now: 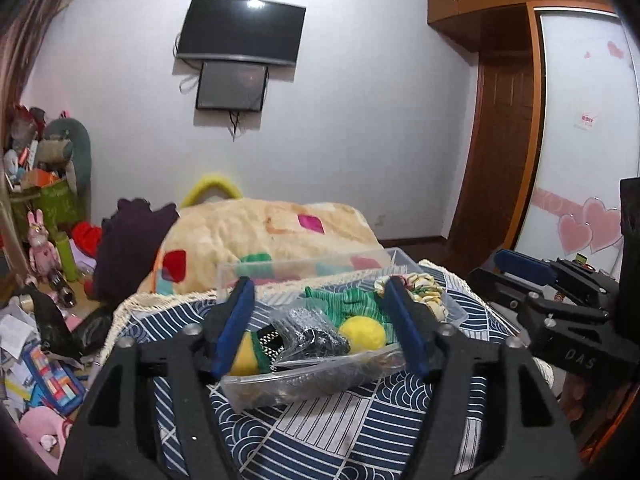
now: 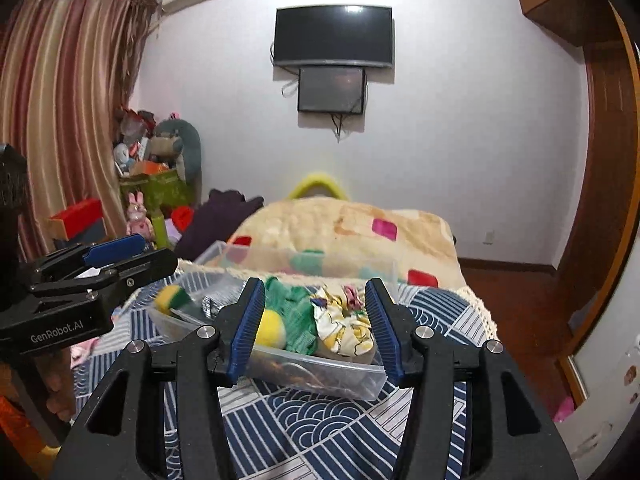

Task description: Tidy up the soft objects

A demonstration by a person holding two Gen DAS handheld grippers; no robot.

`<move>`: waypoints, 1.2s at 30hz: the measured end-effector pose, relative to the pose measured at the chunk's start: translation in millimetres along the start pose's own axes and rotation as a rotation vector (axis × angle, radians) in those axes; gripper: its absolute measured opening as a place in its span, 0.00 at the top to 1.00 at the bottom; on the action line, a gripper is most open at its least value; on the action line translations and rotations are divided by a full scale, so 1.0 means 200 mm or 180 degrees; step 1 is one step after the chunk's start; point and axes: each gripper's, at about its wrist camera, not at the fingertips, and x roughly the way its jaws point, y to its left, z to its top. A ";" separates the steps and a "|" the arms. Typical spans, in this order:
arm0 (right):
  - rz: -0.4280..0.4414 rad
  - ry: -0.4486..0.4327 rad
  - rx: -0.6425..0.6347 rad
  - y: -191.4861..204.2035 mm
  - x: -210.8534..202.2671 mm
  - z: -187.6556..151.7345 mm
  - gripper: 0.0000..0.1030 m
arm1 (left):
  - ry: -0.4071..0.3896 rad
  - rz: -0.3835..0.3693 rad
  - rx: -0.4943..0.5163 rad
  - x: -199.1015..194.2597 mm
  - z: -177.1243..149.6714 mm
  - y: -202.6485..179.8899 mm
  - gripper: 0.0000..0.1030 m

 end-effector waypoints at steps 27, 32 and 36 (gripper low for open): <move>-0.0088 -0.0384 0.0081 0.04 -0.20 -0.10 0.08 | -0.0325 0.0077 0.0068 -0.24 -0.08 -0.08 0.00; -0.0102 -0.0380 0.0120 0.03 -0.20 -0.10 0.07 | -0.0319 0.0077 0.0096 -0.24 -0.10 -0.08 0.00; -0.0098 -0.0377 0.0160 0.02 -0.21 -0.11 0.07 | -0.0311 0.0079 0.0092 -0.24 -0.11 -0.08 0.00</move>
